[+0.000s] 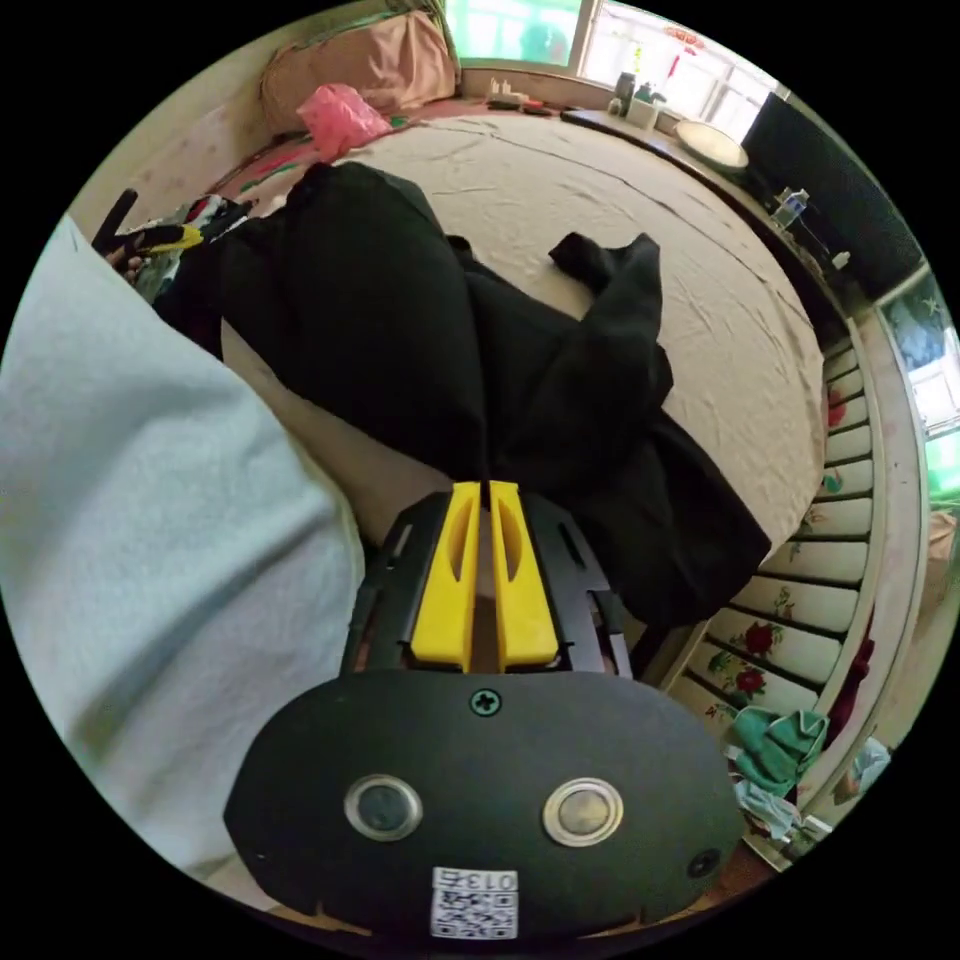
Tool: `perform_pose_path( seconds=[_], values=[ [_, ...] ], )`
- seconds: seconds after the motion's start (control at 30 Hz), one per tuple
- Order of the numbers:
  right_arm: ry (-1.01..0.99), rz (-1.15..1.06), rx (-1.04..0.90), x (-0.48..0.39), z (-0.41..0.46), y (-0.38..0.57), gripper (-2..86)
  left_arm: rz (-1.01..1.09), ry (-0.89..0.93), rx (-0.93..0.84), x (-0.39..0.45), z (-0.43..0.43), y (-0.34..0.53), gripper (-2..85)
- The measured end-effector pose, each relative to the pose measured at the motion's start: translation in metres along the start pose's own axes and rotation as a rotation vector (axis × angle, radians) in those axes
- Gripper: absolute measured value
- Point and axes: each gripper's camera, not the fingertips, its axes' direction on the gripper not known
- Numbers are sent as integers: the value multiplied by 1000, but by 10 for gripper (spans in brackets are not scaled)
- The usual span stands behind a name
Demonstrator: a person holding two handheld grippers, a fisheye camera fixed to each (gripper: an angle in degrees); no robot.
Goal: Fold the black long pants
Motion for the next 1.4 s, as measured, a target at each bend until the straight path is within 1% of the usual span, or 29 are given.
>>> perform_pose_path(
  seconds=[0.03,0.1,0.17,0.23,0.33,0.37,0.47,0.63,0.67,0.7,0.73,0.8,0.83,0.9,0.93,0.97,1.0,1.03,1.07,1.1,1.13,1.17,1.2,1.23,1.27,1.3,1.33,1.4],
  values=[
    [14,26,23,6,-7,-3,93,45,-2,58,10,-11,-10,165],
    [54,134,131,35,-32,-25,104,134,-21,68,27,-12,-27,171],
    [61,207,218,57,-43,-47,109,247,-108,-55,47,23,-49,178],
    [49,227,261,72,-43,-77,114,297,-156,-166,56,61,-61,180],
    [91,230,281,85,-33,-129,126,266,-202,-286,48,116,-71,182],
    [104,237,270,91,-24,-150,131,232,-194,-317,40,131,-72,180],
    [61,258,202,106,1,-197,140,204,-214,-331,34,145,-70,176],
    [4,227,152,103,11,-254,148,166,-241,-246,40,115,-71,186],
    [1,199,139,95,10,-264,139,150,-226,-237,38,112,-69,185],
    [41,170,112,88,12,-272,80,144,-217,-246,36,114,-68,178],
    [75,159,87,85,14,-275,50,137,-206,-295,32,123,-66,165],
    [196,172,-18,88,17,-280,23,139,-240,-368,30,136,-63,126],
    [203,184,-16,92,12,-279,20,149,-233,-379,33,135,-64,105],
    [123,242,76,119,-34,-263,13,174,-219,-310,42,114,-67,67],
    [111,270,105,129,-49,-256,12,195,-190,-248,49,91,-69,49],
    [85,341,172,152,-81,-237,10,205,-195,-165,54,63,-71,41],
    [31,423,281,177,-117,-211,10,210,-194,-120,55,47,-72,38],
    [-5,466,352,190,-135,-196,9,214,-173,-10,57,11,-73,33],
    [-87,568,500,215,-169,-159,9,215,-146,115,56,-26,-71,29],
    [-184,669,659,238,-194,-118,8,213,-133,183,55,-44,-70,27],
    [-233,716,737,247,-203,-96,8,200,-100,315,51,-78,-65,24],
    [-308,802,875,260,-215,-56,7,184,-58,437,44,-106,-59,21],
    [-331,865,993,263,-223,-21,7,180,-34,494,41,-117,-56,19],
    [-331,881,1029,263,-224,-9,7,174,23,586,34,-132,-50,15],
    [-322,910,1034,262,-223,7,6,150,84,634,24,-139,-48,12],
    [-316,931,983,259,-219,13,6,143,109,647,21,-141,-48,10],
    [-305,928,970,256,-219,14,5,143,138,663,18,-142,-48,6],
    [-242,920,979,240,-230,21,5,150,135,684,21,-145,-47,1]
  ],
)
